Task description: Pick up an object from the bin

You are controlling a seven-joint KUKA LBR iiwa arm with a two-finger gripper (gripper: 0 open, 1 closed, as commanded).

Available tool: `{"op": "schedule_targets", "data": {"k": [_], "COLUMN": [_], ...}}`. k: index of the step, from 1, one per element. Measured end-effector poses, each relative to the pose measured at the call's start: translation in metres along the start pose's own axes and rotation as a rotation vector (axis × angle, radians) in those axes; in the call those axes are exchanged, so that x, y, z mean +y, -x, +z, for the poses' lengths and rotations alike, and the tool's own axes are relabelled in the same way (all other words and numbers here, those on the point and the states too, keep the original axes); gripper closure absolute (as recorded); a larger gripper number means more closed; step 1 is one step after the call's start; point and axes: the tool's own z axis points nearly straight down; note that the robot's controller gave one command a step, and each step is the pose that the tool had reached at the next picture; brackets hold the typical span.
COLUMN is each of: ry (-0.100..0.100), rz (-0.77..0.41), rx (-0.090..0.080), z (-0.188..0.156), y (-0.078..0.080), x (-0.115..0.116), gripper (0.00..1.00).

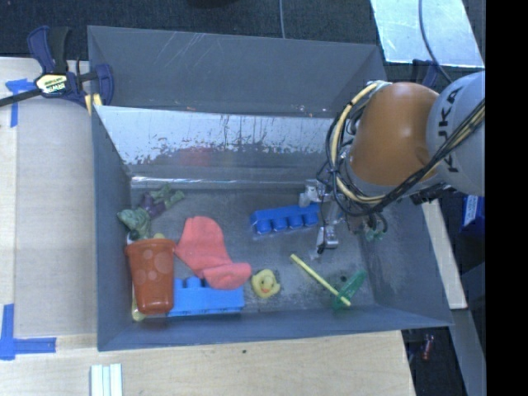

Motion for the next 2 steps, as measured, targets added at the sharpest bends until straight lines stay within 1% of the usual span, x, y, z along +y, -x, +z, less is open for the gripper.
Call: {"op": "schedule_targets", "data": {"k": [1, 2], "ry": [0.000, -0.001], "rz": [-0.001, -0.063], "rx": [-0.004, -0.012], "z": [-0.002, 0.036], "y": [0.001, 0.047], "x": [0.000, -0.005], "gripper": [0.00, 0.00]}}
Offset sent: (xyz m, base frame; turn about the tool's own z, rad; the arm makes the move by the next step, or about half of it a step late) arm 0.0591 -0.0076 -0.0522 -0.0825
